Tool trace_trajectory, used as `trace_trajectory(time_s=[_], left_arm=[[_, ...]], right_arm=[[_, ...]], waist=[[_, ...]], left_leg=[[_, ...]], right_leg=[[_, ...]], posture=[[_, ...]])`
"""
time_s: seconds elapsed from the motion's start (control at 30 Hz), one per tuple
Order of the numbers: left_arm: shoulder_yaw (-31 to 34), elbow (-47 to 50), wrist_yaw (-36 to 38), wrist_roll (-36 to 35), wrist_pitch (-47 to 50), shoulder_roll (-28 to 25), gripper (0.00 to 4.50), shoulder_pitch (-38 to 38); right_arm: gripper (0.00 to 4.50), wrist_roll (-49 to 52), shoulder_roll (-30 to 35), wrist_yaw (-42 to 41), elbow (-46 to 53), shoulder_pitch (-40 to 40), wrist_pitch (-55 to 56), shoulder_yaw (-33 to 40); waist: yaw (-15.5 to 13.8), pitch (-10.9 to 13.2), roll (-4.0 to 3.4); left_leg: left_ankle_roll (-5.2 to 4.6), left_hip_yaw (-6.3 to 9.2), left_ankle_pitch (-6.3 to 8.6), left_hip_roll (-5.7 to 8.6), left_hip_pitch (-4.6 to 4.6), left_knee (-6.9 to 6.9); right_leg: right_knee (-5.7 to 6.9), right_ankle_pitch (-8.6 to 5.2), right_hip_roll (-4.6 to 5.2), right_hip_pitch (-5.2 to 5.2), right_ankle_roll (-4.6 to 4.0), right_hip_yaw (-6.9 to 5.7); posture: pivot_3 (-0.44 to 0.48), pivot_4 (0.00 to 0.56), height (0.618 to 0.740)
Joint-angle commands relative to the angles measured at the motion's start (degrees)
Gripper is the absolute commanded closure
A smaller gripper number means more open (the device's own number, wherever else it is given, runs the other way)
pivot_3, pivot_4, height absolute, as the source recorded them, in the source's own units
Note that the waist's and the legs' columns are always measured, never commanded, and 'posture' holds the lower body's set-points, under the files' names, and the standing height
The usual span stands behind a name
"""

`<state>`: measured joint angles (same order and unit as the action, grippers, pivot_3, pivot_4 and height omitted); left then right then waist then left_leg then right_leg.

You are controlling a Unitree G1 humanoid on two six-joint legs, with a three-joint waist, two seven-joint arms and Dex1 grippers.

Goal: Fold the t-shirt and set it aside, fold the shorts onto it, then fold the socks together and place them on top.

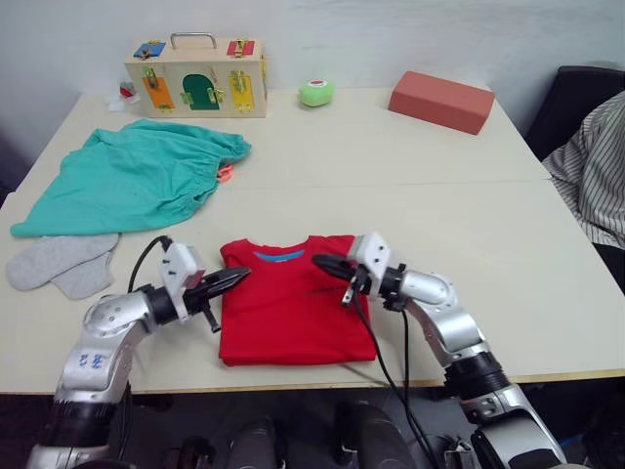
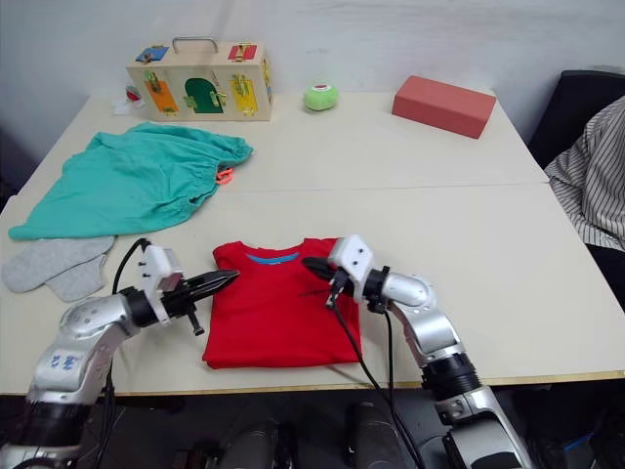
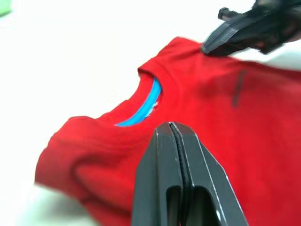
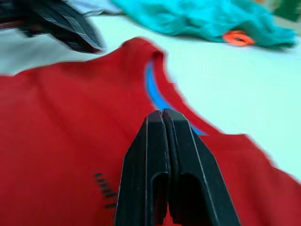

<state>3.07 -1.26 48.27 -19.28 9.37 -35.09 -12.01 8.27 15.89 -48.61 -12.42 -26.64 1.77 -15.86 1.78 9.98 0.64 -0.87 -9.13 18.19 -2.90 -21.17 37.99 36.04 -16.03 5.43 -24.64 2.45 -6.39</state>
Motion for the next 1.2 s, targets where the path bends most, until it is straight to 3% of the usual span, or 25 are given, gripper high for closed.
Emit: trace_trajectory(time_s=[0.03,0.23,0.5,0.63,0.7,0.8,1.0,1.2], left_arm=[[-0.98,-7.78,-0.81,3.62,-3.59,1.23,4.50,-4.28],[2.06,-21.22,-6.24,5.19,-9.61,5.38,4.50,-12.79],[6.01,-22.74,-9.14,3.54,-11.43,7.92,4.50,-12.89],[6.33,-5.29,2.10,-5.51,-8.26,5.55,4.50,-4.96],[2.95,2.90,6.99,-4.98,-6.33,1.84,4.50,0.84],[-0.47,11.89,7.43,-5.13,-2.25,0.20,4.50,8.12],[-6.07,14.34,6.29,0.79,-4.09,0.42,4.50,15.54],[-5.79,10.19,4.16,4.01,-7.91,0.84,4.50,19.43]], right_arm=[[4.46,-1.59,-0.31,-0.90,-5.37,-1.33,4.38,0.13],[4.46,-3.07,0.16,-0.33,-12.49,-2.89,8.74,1.75],[4.46,-2.13,-0.70,4.10,-11.16,-1.59,3.91,4.65],[4.46,1.70,-2.61,4.25,-4.11,-1.82,-0.78,6.11],[4.46,0.56,-2.61,4.05,-3.26,-2.72,-1.26,5.19],[4.46,-2.94,-3.05,5.89,-7.33,-5.42,-0.90,3.95],[4.46,-6.88,-2.66,10.73,-18.50,-10.09,2.34,5.50],[4.46,-3.45,-1.40,14.00,-27.25,-13.01,3.69,12.55]], waist=[[-0.04,0.01,0.03],[-0.05,-0.01,0.10],[-0.01,-0.02,0.11],[0.45,0.00,0.09],[0.60,0.01,0.07],[1.03,0.06,-0.02],[1.25,0.06,-0.02],[1.26,0.05,-0.03]], left_leg=[[-0.01,-0.01,-0.01,0.01,-0.08,0.02],[-0.15,-0.06,-0.07,0.08,-0.01,0.13],[-0.12,-0.05,-0.08,0.06,-0.01,0.13],[-0.07,-0.06,-0.08,0.02,-0.03,0.08],[-0.04,-0.05,-0.07,0.02,-0.05,0.04],[-0.02,-0.07,-0.06,0.04,-0.05,0.03],[-0.03,-0.01,-0.05,0.05,-0.03,0.02],[-0.04,0.01,-0.04,0.04,-0.01,0.01]], right_leg=[[0.00,0.00,0.00,-0.05,0.00,-0.01],[0.00,0.07,0.10,0.05,0.12,0.04],[0.03,0.07,0.09,0.04,0.12,0.04],[0.06,0.07,0.08,0.00,0.12,0.10],[0.24,0.07,0.08,-0.03,0.11,0.09],[0.02,0.04,0.09,-0.06,0.08,0.14],[0.02,0.04,0.11,-0.04,0.07,0.12],[-0.01,0.04,0.14,-0.01,0.07,0.12]], posture=[[0.000,0.150,0.740],[0.000,0.150,0.740],[0.000,0.150,0.740],[0.000,0.150,0.740],[0.000,0.150,0.740],[0.000,0.150,0.740],[0.000,0.150,0.740],[0.000,0.150,0.740]])
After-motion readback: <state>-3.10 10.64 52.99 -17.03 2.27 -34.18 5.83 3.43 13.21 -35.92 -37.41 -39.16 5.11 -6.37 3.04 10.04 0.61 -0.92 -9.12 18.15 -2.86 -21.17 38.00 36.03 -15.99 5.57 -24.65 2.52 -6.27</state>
